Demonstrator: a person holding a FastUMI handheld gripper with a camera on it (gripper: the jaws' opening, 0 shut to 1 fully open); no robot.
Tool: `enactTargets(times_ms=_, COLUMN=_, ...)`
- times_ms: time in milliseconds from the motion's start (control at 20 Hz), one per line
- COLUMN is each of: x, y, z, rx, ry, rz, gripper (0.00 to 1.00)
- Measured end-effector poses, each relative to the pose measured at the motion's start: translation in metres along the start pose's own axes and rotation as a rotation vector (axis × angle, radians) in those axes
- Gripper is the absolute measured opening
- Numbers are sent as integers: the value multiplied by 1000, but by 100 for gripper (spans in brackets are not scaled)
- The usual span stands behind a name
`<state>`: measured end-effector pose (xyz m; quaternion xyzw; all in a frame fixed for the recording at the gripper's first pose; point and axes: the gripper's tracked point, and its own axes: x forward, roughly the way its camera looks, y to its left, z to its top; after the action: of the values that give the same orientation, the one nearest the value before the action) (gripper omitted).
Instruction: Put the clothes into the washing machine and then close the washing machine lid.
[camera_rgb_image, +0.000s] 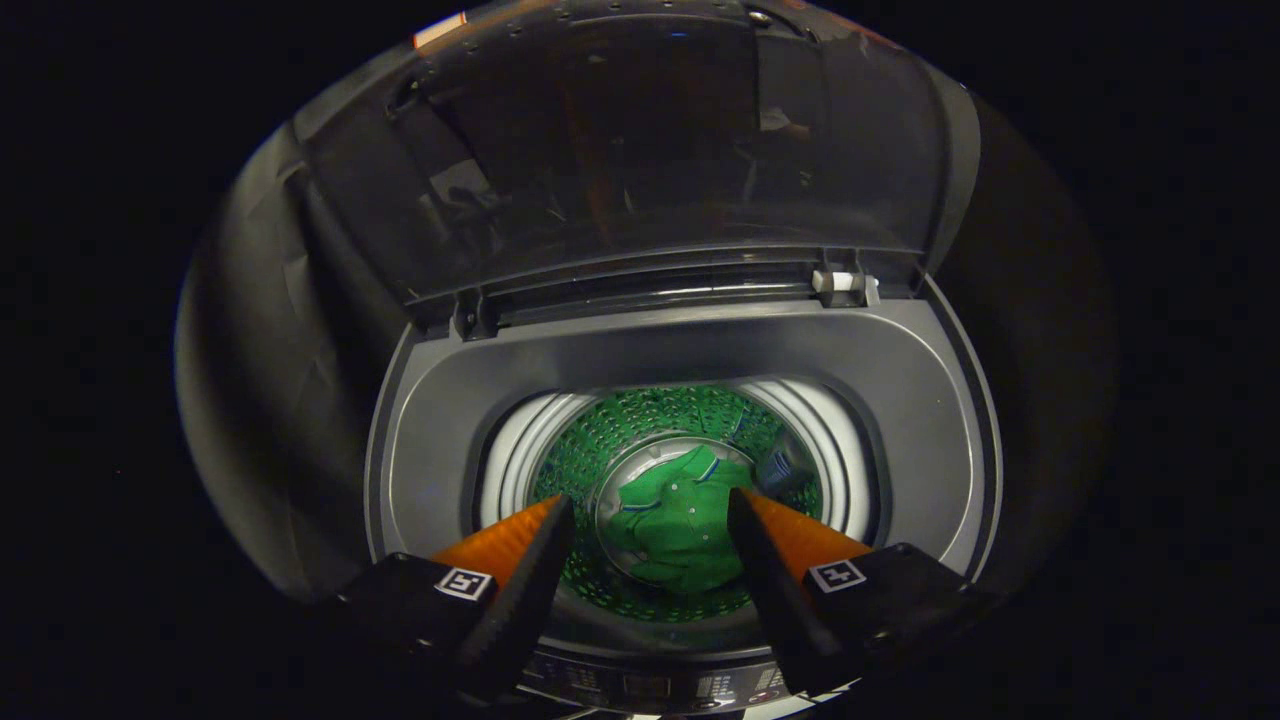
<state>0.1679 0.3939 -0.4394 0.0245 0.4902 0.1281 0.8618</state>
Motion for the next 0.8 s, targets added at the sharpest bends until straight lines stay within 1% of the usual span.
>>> enactTargets(times_ms=350, x=-19, y=0, z=3, rx=3, ry=-26, rz=-2, gripper=99)
enactTargets(times_ms=550, x=-39, y=-6, z=19, rx=-25, ry=-86, rz=-27, gripper=99)
enactTargets(times_ms=800, x=-70, y=2, z=53, rx=-48, ry=-160, rz=-5, gripper=99)
